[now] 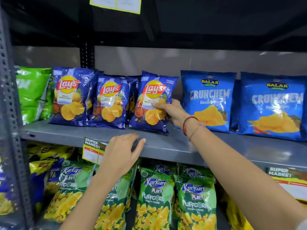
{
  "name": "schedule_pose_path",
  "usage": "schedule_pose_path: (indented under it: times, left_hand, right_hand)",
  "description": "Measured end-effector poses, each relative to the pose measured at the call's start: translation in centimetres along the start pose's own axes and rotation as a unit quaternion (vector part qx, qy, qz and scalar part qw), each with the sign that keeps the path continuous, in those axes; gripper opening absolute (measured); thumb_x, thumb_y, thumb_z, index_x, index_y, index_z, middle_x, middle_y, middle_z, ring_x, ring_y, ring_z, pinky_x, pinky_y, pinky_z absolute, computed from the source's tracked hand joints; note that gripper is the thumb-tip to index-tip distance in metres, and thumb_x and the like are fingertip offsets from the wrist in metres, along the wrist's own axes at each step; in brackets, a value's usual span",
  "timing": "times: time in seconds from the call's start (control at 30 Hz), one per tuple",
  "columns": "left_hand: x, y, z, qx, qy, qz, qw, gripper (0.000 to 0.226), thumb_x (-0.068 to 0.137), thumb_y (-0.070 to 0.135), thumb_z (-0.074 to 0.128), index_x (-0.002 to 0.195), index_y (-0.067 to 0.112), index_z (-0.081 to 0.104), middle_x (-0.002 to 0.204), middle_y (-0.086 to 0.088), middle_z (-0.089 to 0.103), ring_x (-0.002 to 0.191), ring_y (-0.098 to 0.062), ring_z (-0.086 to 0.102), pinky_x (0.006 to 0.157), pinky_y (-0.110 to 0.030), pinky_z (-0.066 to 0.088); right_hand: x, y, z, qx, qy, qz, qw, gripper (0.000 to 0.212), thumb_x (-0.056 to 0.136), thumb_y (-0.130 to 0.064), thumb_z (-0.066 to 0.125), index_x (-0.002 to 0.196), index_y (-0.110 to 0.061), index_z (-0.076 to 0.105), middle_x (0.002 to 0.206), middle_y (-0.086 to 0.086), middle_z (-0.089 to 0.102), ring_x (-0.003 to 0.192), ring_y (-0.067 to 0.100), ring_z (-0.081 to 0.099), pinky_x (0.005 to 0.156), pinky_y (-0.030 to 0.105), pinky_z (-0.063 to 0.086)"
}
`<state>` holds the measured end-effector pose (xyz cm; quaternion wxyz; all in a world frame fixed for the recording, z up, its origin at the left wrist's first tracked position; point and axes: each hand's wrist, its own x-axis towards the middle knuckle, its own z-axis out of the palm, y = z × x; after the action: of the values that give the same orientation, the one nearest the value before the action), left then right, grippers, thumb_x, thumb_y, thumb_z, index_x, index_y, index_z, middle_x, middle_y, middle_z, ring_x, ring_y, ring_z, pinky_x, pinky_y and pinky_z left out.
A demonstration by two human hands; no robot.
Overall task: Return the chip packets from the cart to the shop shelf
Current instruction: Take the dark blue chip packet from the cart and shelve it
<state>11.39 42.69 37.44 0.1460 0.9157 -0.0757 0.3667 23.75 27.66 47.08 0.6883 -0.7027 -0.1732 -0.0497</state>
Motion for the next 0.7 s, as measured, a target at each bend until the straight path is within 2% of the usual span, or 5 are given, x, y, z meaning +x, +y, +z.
schedule_pose_path:
  times: [0.17, 0.33, 0.4, 0.53, 0.7]
  left_hand:
    - [-0.3, -0.2, 0.6, -0.006, 0.017, 0.010, 1.000, 0.054, 0.090, 0.047, 0.033, 0.099, 0.009, 0.071, 0.099, -0.004, 0.074, 0.093, -0.022, 0.068, 0.084, -0.035, 0.049]
    - [-0.6, -0.2, 1.1, -0.020, 0.045, 0.004, 0.999, 0.050, 0.090, 0.044, 0.037, 0.098, 0.010, 0.072, 0.100, -0.004, 0.074, 0.096, -0.021, 0.068, 0.087, -0.035, 0.047]
    - [-0.7, -0.2, 1.2, -0.021, 0.056, 0.005, 0.998, 0.051, 0.090, 0.046, 0.036, 0.098, 0.010, 0.072, 0.100, -0.004, 0.074, 0.095, -0.020, 0.068, 0.087, -0.034, 0.047]
    - [-0.6, -0.4, 1.4, -0.028, 0.070, 0.015, 0.997, 0.064, 0.093, 0.053, 0.025, 0.099, 0.011, 0.072, 0.101, -0.003, 0.074, 0.097, -0.018, 0.068, 0.089, -0.033, 0.045]
    - [-0.5, -0.5, 1.5, -0.038, 0.066, 0.011, 0.997, 0.052, 0.089, 0.045, 0.036, 0.101, 0.009, 0.071, 0.104, -0.005, 0.073, 0.100, -0.021, 0.067, 0.092, -0.035, 0.043]
  right_hand:
    - [1.0, 1.9, 0.6, 0.009, 0.027, 0.034, 0.999, 0.017, 0.073, -0.012, 0.078, 0.080, -0.015, 0.062, 0.089, 0.007, 0.068, 0.064, 0.012, 0.059, 0.049, 0.018, 0.045]
    - [1.7, 2.3, 0.8, 0.035, 0.033, 0.029, 0.998, 0.044, 0.073, -0.005, 0.076, 0.113, 0.002, 0.062, 0.118, 0.018, 0.066, 0.072, 0.012, 0.062, 0.060, 0.021, 0.055]
    - [1.8, 2.3, 0.8, 0.043, 0.032, 0.023, 0.998, 0.042, 0.073, -0.003, 0.076, 0.112, 0.002, 0.061, 0.118, 0.018, 0.066, 0.074, 0.015, 0.064, 0.058, 0.019, 0.056]
    - [2.0, 2.5, 0.7, 0.046, 0.038, 0.042, 0.997, 0.040, 0.069, -0.006, 0.080, 0.105, -0.005, 0.061, 0.120, 0.019, 0.066, 0.098, 0.029, 0.066, 0.082, 0.038, 0.056]
    - [0.6, 1.7, 0.1, 0.033, 0.031, 0.065, 0.997, 0.030, 0.073, -0.022, 0.078, 0.093, -0.010, 0.059, 0.099, 0.008, 0.067, 0.072, 0.014, 0.060, 0.042, 0.014, 0.046]
